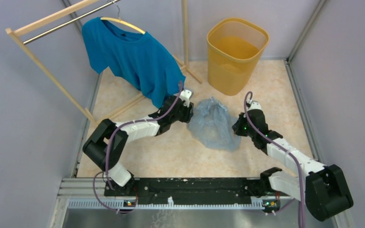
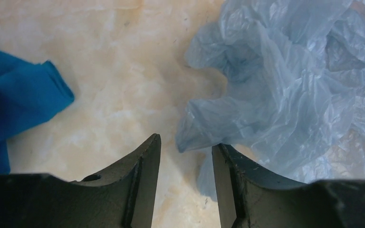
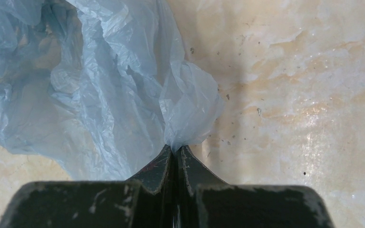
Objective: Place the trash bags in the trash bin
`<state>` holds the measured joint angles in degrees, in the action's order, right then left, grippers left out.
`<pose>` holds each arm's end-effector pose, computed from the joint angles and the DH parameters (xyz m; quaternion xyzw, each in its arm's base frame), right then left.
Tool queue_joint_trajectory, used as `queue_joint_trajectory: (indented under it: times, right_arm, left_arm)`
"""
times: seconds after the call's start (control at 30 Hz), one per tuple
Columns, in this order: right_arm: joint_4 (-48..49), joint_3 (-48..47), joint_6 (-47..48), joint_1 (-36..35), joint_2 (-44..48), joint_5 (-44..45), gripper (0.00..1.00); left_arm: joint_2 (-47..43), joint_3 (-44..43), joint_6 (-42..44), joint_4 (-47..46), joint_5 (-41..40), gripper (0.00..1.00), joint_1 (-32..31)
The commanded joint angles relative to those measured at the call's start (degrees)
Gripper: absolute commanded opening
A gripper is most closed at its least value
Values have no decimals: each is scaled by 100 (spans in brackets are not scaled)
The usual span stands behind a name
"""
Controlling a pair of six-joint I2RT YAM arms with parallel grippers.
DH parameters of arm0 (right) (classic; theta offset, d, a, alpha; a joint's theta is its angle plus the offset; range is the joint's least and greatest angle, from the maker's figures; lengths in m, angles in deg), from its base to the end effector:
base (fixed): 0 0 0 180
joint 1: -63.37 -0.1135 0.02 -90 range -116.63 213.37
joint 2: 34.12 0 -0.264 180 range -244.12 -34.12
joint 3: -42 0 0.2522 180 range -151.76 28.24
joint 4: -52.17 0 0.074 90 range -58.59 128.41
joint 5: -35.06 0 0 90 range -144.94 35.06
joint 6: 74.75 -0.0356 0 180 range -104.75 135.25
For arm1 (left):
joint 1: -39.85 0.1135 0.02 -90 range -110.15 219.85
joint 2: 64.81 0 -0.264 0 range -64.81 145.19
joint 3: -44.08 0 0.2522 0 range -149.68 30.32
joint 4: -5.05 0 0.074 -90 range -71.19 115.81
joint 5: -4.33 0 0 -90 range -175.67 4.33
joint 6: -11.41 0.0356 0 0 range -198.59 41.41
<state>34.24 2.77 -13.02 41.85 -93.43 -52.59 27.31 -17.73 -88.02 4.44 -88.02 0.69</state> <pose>0.1945 0.0751 0.1865 0.0619 0.8966 0.1677 0.4052 0.2666 -0.2153 0.1958 0.2118 0.8382 -0.1904 0.4650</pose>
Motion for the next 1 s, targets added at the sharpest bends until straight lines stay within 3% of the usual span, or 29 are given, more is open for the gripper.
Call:
queue_joint_trajectory:
  times: [0.0,0.27,0.33,0.47,0.5,0.63,0.73,0.87,0.97]
  right_arm:
    - [214,42,141,70,111,-170,0]
    - [219,71,134,69,176,-424,0]
    - [203,80,123,69,218,-441,0]
    - [-61,-47,149,71,401,-448,0]
    - [-184,-94,157,69,494,-408,0]
    - [-824,-372,74,70,937,-254,0]
    - [-1084,-508,-57,70,1228,-50,0]
    - [-924,-815,-93,76,909,-42,0]
    - [-1212,-1879,100,78,113,-193,0]
  left_arm:
    - [270,-308,508,-700,494,52,-31]
    - [638,-480,510,-1147,379,53,-65]
    - [653,-563,533,-1173,293,41,-86]
    - [373,-570,378,-923,-211,6,-127]
    - [256,-590,206,-703,-421,1,-127]
    - [-213,-752,-1387,1480,-1255,0,-132]
    - [-348,-787,-2193,2921,-1074,0,-119]
    - [-625,-841,-2189,3428,-664,0,-116]
    - [-828,-1729,-1672,3637,-156,0,-112]
